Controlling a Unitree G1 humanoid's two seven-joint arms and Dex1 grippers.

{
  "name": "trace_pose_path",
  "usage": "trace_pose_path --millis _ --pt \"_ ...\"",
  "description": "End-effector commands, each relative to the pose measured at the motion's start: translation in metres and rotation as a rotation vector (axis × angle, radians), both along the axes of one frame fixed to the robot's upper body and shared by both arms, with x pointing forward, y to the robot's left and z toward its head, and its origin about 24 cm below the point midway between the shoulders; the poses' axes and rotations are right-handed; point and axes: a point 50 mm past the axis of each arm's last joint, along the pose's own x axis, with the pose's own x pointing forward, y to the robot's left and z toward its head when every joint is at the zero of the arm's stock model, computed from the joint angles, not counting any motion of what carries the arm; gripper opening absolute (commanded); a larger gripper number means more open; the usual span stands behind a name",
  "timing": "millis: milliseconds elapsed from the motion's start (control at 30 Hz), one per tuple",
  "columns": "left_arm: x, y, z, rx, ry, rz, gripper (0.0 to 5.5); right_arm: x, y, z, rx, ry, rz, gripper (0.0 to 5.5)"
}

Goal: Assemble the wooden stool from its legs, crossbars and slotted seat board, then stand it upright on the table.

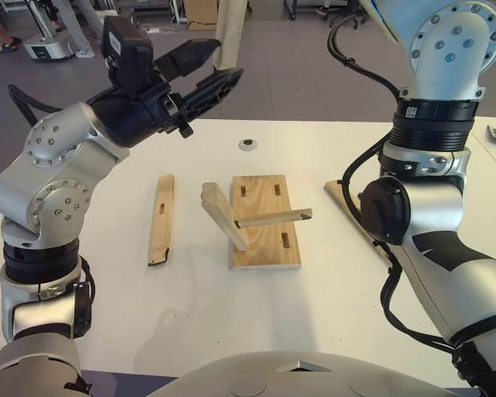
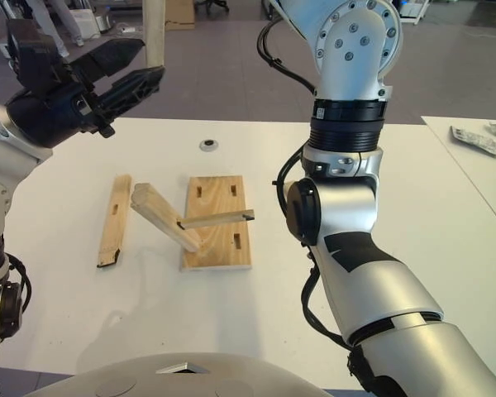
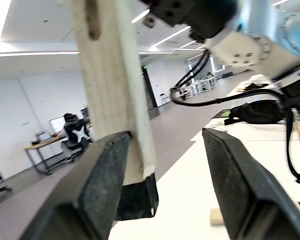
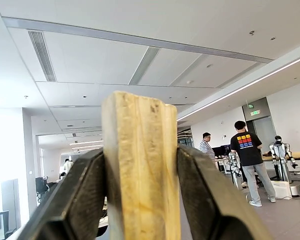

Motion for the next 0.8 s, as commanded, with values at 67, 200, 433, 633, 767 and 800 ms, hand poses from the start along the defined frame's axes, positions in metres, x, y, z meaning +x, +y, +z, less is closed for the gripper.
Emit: trace_pose_path --millis 67,200,433,633,767,800 --pt "0.010 0.007 0.004 0.001 -0.014 0.027 2.81 -0.003 0.004 -0.008 -0.018 0.012 0.024 2.07" --pt "0.015 0.013 0.004 -0.008 -0.016 0.066 3.46 -0.003 0.003 -0.010 -0.019 0.022 0.042 2.07" --pt "0.021 0.016 -0.008 0.035 0.003 0.057 3.99 -0.014 0.006 -0.008 -0.019 0.003 0.134 2.07" --pt "0.022 0.020 -0.008 -0.013 0.041 -0.012 3.25 -0.017 0.006 -0.009 -0.013 0.013 0.159 2.07" --pt "0.022 0.022 -0.005 -0.032 0.041 -0.036 2.46 -0.018 0.003 -0.008 -0.001 0.014 0.173 2.07" --pt "0.022 0.023 -0.004 -0.033 0.040 -0.039 2.31 -0.018 0.003 -0.008 -0.002 0.015 0.177 2.07"
